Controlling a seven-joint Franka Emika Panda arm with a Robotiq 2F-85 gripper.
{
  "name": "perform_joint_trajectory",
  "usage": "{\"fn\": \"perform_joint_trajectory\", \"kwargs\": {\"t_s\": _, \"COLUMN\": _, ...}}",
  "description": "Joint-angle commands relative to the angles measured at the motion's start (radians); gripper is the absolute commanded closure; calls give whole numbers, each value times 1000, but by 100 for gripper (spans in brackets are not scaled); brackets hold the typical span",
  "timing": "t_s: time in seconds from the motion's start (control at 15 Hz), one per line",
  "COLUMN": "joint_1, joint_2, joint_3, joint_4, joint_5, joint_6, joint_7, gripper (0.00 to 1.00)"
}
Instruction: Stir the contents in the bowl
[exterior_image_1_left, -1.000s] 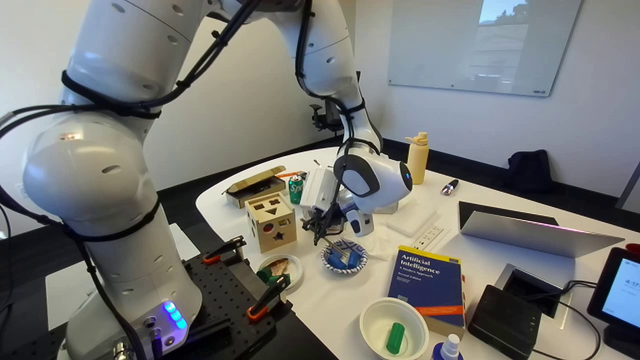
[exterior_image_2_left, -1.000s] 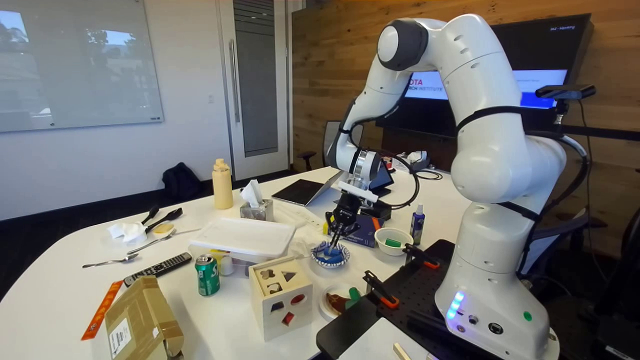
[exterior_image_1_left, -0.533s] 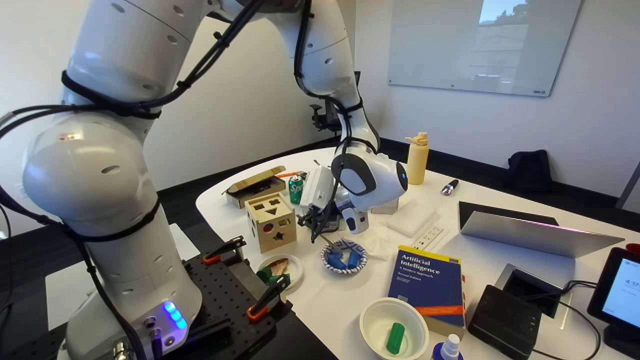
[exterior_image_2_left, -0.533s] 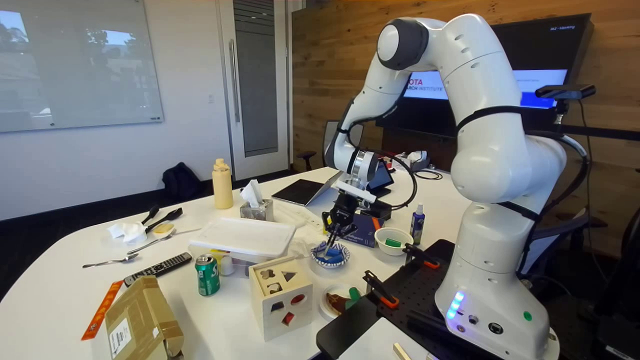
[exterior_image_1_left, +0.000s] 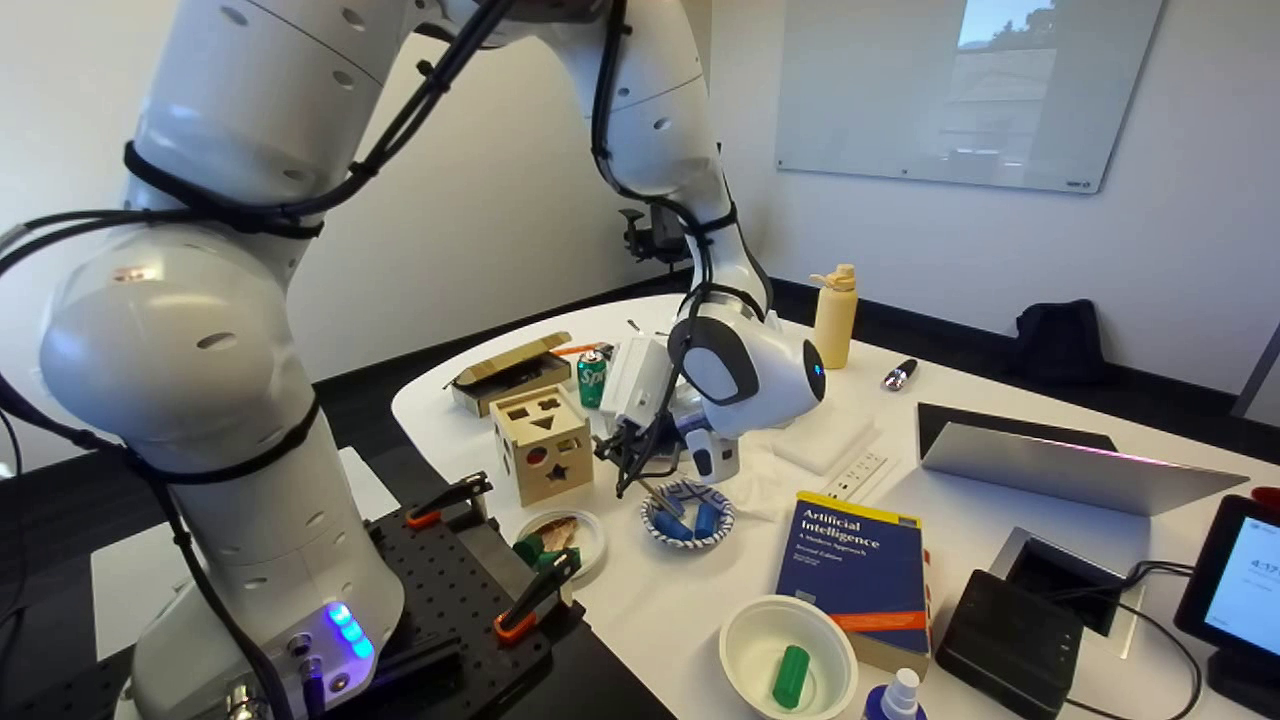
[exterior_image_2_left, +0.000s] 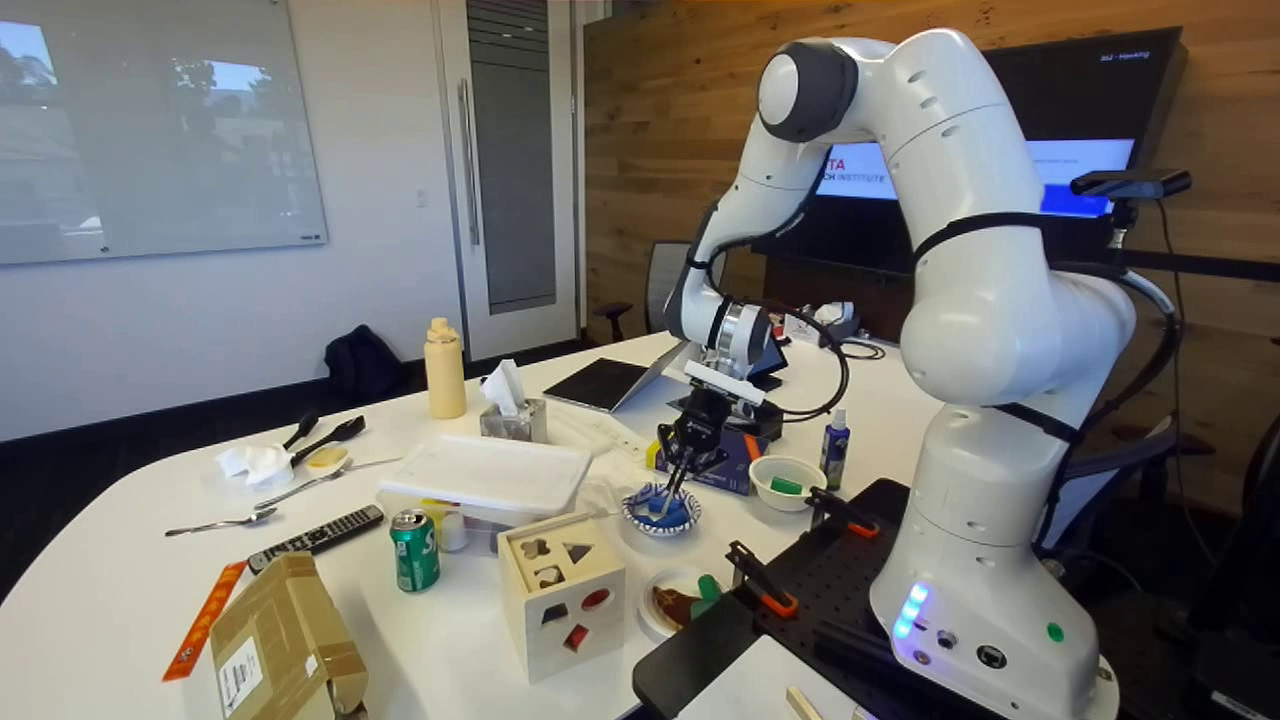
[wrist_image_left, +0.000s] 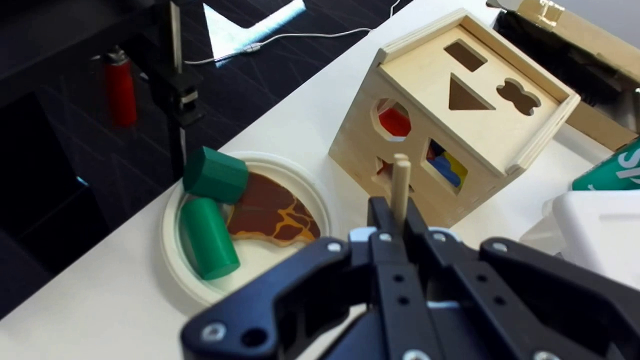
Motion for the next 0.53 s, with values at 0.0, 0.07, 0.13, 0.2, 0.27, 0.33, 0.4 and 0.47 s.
{"fn": "perform_joint_trajectory", "kwargs": {"t_s": 0.0, "joint_1": 7, "joint_2": -33, "joint_3": -18, "joint_4": -26, "joint_5": -3, "joint_6": 51, "joint_7": -5, "gripper": 98}}
{"fn": "perform_joint_trajectory", "kwargs": {"t_s": 0.07, "joint_1": 10, "joint_2": -35, "joint_3": -19, "joint_4": -27, "joint_5": -7, "joint_6": 71, "joint_7": -11, "gripper": 98}}
{"fn": "perform_joint_trajectory", "kwargs": {"t_s": 0.13, "joint_1": 11, "joint_2": -34, "joint_3": -17, "joint_4": -27, "joint_5": -10, "joint_6": 89, "joint_7": -17, "gripper": 98}}
{"fn": "perform_joint_trajectory", "kwargs": {"t_s": 0.2, "joint_1": 8, "joint_2": -32, "joint_3": -13, "joint_4": -25, "joint_5": -7, "joint_6": 100, "joint_7": -22, "gripper": 98}}
{"fn": "perform_joint_trajectory", "kwargs": {"t_s": 0.27, "joint_1": 3, "joint_2": -31, "joint_3": -7, "joint_4": -23, "joint_5": 0, "joint_6": 99, "joint_7": -29, "gripper": 98}}
{"fn": "perform_joint_trajectory", "kwargs": {"t_s": 0.33, "joint_1": -2, "joint_2": -30, "joint_3": -1, "joint_4": -22, "joint_5": 7, "joint_6": 93, "joint_7": -36, "gripper": 98}}
{"fn": "perform_joint_trajectory", "kwargs": {"t_s": 0.4, "joint_1": -10, "joint_2": -32, "joint_3": 6, "joint_4": -19, "joint_5": 18, "joint_6": 74, "joint_7": -46, "gripper": 98}}
{"fn": "perform_joint_trajectory", "kwargs": {"t_s": 0.47, "joint_1": -11, "joint_2": -36, "joint_3": 10, "joint_4": -18, "joint_5": 22, "joint_6": 61, "joint_7": -55, "gripper": 98}}
